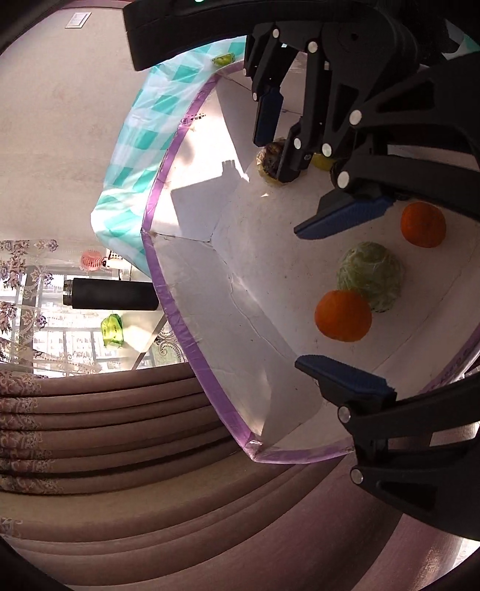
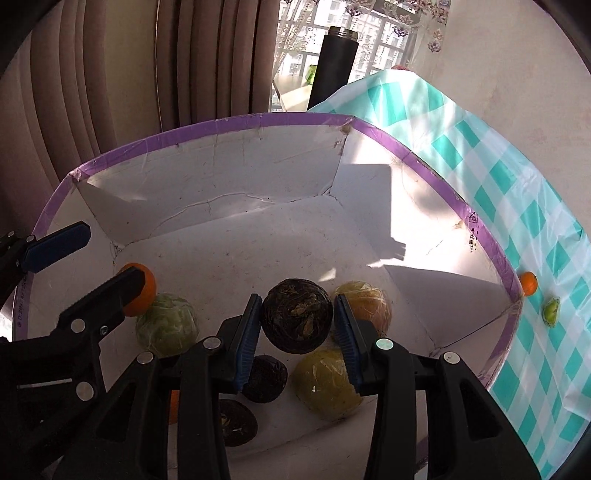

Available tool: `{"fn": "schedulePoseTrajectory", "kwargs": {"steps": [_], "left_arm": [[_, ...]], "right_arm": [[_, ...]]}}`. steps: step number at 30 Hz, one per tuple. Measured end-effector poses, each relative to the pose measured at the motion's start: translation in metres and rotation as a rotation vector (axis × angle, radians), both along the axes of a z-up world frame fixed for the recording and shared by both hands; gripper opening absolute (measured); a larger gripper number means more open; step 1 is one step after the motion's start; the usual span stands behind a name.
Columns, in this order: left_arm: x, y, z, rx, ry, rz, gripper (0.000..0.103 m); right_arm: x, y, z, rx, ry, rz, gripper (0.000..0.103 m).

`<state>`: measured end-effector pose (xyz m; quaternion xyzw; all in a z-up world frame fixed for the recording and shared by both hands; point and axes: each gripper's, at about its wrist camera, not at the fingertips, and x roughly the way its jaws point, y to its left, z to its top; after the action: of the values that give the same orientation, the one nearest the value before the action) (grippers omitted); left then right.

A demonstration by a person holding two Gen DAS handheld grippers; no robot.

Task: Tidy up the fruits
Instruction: 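Open the left tool to drop the orange in the box while the right tool drops the dark fruit, then bring both tools back over the last orange and wrapped cabbage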

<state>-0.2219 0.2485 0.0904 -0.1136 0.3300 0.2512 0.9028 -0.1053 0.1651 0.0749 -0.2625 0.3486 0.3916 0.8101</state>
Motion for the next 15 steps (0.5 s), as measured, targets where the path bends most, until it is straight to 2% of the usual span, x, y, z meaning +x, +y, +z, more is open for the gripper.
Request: {"fn": "schedulePoseTrajectory", "kwargs": {"steps": [7,8,10,15], "left_arm": [[-0.002,-0.002,0.001,-0.004,-0.008,0.000,0.072],[-0.002,-0.003,0.001,0.000,-0.011,0.000,0.072],[-0.003,-0.004,0.002,0.007,-0.016,0.006,0.075],[-0.006,-0.005,0.004,0.029,-0.028,0.030,0.083]], "right_arm": [[0.005,-0.003,0.001,0.007,-0.008,-0.027,0.054],[0.005,-0.004,-0.002,-0.004,-0.016,-0.033,0.061],[0.001,-0.007,-0.001,0.016,-0.053,-0.034,0.062],[-0.001,-0.013,0.001,0.057,-0.058,-0.041,0.062]]}}
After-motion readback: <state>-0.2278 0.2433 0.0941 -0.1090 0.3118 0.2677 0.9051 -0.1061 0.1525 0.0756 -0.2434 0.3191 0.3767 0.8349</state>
